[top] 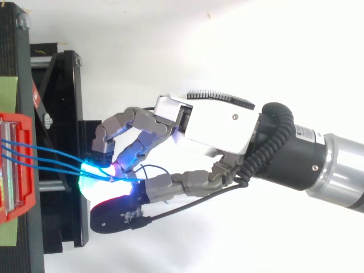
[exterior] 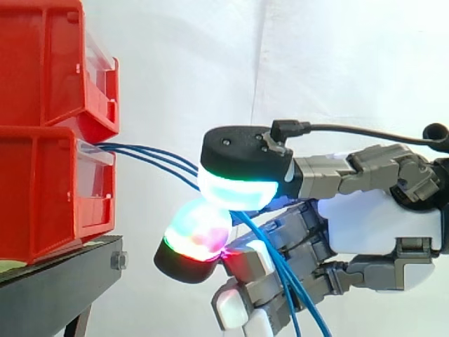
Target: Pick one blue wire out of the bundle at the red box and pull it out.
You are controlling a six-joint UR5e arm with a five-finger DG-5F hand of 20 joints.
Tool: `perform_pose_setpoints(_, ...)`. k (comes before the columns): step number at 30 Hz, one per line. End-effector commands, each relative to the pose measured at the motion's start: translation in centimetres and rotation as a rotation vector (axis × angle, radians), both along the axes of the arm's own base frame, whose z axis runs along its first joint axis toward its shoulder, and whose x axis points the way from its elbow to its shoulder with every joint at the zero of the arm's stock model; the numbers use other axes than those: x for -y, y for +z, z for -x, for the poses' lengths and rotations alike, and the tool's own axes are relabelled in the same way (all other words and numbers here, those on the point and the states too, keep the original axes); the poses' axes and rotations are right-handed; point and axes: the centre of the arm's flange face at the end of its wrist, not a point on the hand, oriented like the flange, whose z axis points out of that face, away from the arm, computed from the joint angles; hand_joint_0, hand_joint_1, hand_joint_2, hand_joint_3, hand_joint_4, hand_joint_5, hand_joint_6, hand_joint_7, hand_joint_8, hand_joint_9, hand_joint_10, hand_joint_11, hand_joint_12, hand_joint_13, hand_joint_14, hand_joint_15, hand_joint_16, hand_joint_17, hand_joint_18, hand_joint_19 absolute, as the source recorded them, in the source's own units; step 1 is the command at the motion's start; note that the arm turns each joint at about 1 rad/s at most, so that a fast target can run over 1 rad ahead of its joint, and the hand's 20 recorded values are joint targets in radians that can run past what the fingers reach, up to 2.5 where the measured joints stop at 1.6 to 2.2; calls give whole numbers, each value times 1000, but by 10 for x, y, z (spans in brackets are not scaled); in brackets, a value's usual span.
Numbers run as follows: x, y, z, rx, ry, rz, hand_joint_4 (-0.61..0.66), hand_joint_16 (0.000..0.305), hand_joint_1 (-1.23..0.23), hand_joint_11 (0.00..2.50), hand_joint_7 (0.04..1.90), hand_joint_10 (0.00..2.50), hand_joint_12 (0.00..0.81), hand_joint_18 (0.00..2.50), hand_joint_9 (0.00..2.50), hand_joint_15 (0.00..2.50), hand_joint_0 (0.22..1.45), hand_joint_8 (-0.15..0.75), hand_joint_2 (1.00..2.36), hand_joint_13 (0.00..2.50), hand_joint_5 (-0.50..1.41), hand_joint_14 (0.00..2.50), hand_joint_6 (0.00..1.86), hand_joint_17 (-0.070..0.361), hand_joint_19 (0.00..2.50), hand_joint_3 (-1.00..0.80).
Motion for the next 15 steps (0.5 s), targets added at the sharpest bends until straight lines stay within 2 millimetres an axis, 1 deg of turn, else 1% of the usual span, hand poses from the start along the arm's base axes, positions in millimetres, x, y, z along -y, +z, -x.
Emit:
perform_pose_setpoints(1,3,6,1,6,-2,-1,250,55,-646,1261,816,2,429,797,1033,686,547,357,1007,943,-167,19,819,123,642,-412)
perform_pose_setpoints(3,4,7,1,4,-4,-1,257,56,-595,1215,822,5,434,795,1024,681,535,366,1007,944,-161,20,797,125,647,-407)
perform_pose_setpoints(9,5,7,1,3,-5,-1,275,57,-532,1140,905,8,433,773,997,676,536,363,1009,934,-140,19,718,127,661,-377)
perform_pose_setpoints(13,6,6,2,-2,-7,0,262,55,-559,1139,936,9,429,763,991,682,556,358,1013,931,-137,18,701,125,677,-316)
perform_pose_setpoints(15,8,6,2,-6,-9,1,242,55,-606,1126,967,9,429,763,988,684,567,356,1014,934,-139,20,701,124,670,-272)
